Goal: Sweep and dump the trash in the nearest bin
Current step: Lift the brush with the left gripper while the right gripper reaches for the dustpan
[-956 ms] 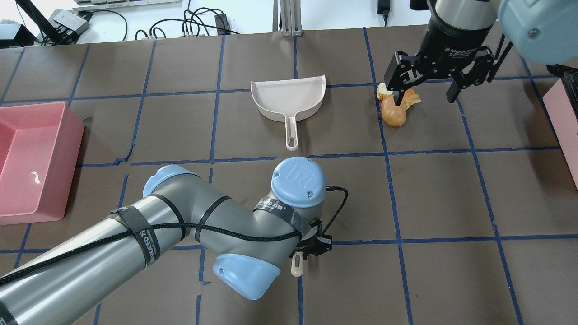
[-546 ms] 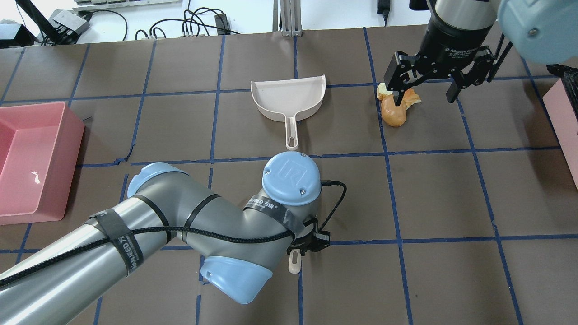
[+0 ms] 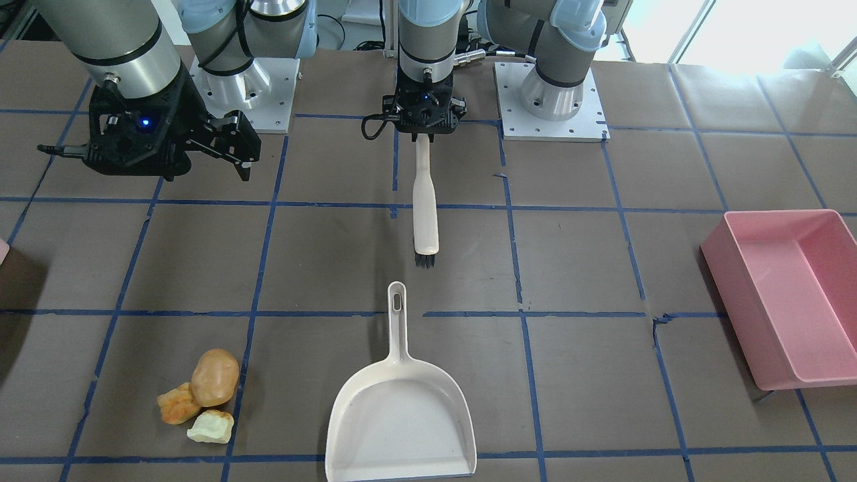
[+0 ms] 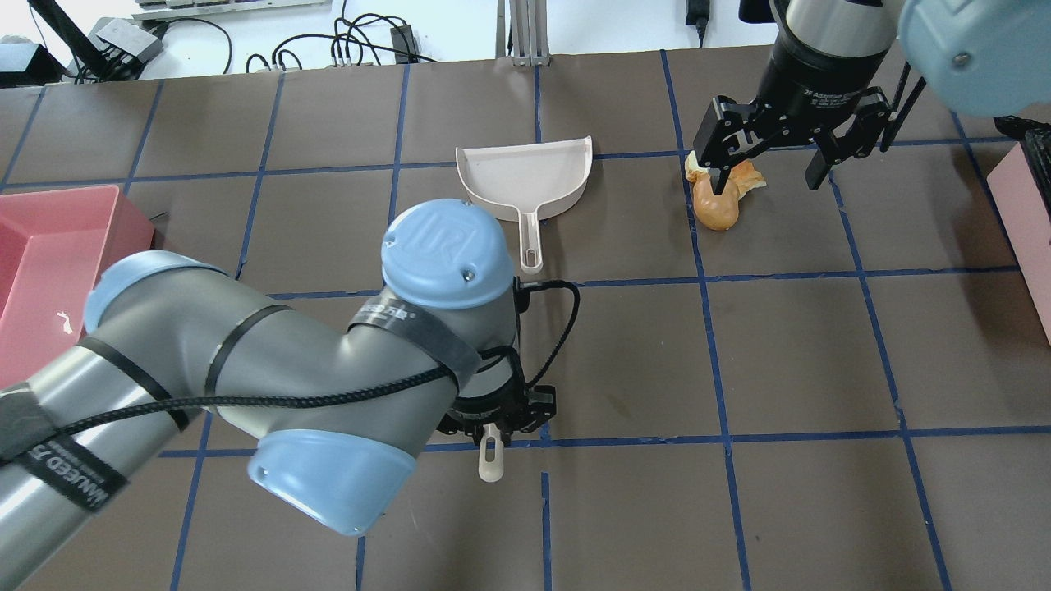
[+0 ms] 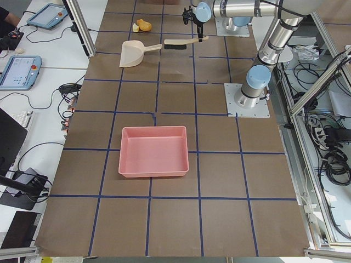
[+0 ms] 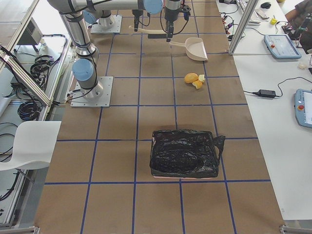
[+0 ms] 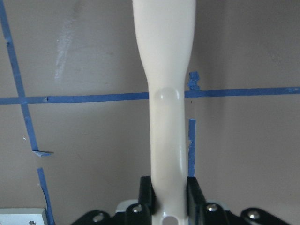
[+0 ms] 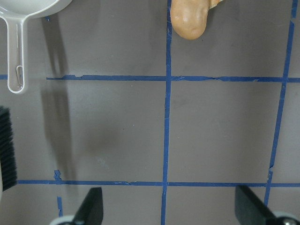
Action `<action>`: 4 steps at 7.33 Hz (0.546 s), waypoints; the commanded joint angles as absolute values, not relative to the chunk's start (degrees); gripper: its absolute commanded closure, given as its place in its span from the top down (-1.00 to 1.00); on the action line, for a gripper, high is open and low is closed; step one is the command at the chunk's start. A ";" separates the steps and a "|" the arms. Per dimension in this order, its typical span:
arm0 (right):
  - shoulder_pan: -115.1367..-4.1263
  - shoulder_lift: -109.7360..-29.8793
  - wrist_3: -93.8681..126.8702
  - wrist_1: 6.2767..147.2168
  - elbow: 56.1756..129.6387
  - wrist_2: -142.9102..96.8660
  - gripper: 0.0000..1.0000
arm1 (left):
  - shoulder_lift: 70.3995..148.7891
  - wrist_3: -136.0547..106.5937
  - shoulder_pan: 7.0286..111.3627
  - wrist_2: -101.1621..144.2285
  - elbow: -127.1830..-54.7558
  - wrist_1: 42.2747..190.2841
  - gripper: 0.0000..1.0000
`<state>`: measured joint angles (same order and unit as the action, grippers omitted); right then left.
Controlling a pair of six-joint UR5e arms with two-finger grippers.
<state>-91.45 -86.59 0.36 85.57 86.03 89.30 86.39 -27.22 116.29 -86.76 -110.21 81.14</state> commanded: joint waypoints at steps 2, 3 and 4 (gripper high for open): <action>-95.43 -83.16 2.62 89.62 85.52 89.21 1.00 | 84.38 -17.99 104.97 -86.49 -97.69 93.82 -1.00; -97.54 -80.71 6.38 91.39 84.91 89.21 1.00 | 84.46 -11.58 100.85 -86.83 -94.17 98.74 -1.00; -99.65 -77.73 7.89 93.84 84.21 89.21 1.00 | 84.38 -4.21 97.42 -87.10 -91.78 100.88 -1.00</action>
<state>-96.93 -81.24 5.14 90.89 85.02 89.22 84.46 -13.12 102.23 -86.80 -95.68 96.63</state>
